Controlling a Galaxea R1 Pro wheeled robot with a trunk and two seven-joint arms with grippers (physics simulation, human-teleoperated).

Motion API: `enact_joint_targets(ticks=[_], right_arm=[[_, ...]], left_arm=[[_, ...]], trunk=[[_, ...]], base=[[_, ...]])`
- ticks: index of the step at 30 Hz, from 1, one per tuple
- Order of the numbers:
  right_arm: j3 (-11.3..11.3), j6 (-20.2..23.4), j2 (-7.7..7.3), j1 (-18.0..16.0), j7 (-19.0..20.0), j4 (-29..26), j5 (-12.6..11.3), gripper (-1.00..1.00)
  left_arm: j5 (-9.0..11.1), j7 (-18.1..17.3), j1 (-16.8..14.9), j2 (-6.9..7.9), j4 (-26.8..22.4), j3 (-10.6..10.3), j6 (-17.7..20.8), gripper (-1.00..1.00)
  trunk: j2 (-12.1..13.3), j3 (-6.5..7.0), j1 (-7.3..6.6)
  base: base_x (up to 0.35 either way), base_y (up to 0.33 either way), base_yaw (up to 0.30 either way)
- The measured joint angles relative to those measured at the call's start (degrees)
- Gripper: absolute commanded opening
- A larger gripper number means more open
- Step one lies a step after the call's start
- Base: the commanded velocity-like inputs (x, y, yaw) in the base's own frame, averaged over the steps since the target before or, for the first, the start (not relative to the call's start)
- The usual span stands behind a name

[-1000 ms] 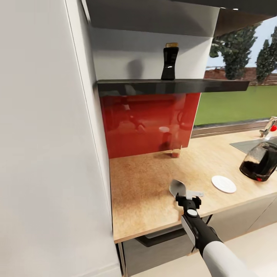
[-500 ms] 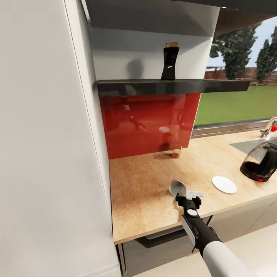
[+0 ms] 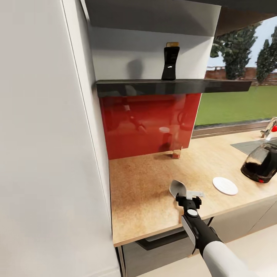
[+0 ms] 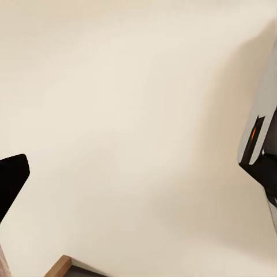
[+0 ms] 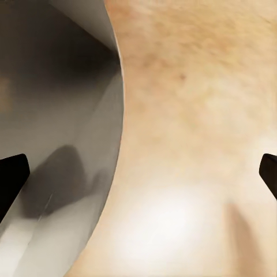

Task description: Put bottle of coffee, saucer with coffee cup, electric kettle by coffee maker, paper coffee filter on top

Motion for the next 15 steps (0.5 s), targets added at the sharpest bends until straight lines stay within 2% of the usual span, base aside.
enact_joint_targets(ticks=[1,2,15], right_arm=[[-0.03,0.0,0.0,0.0,0.0,-0.02,-0.03,1.0],[-0.05,0.0,0.0,-0.01,0.0,-0.02,-0.06,-1.0],[0.02,0.05,0.01,-0.06,0.05,-0.16,0.59,-1.0]], left_arm=[[0.0,0.0,0.0,0.0,0.0,0.0,0.0,1.0],[0.0,0.0,0.0,0.0,0.0,0.0,0.0,1.0],[0.0,-0.05,0.06,-0.33,0.01,-0.01,0.0,1.0]], trunk=[[0.0,0.0,0.0],[0.0,0.0,0.0],[-0.02,0.01,0.0]], base=[[0.001,0.0,0.0],[0.0,0.0,0.0],[0.0,0.0,0.0]])
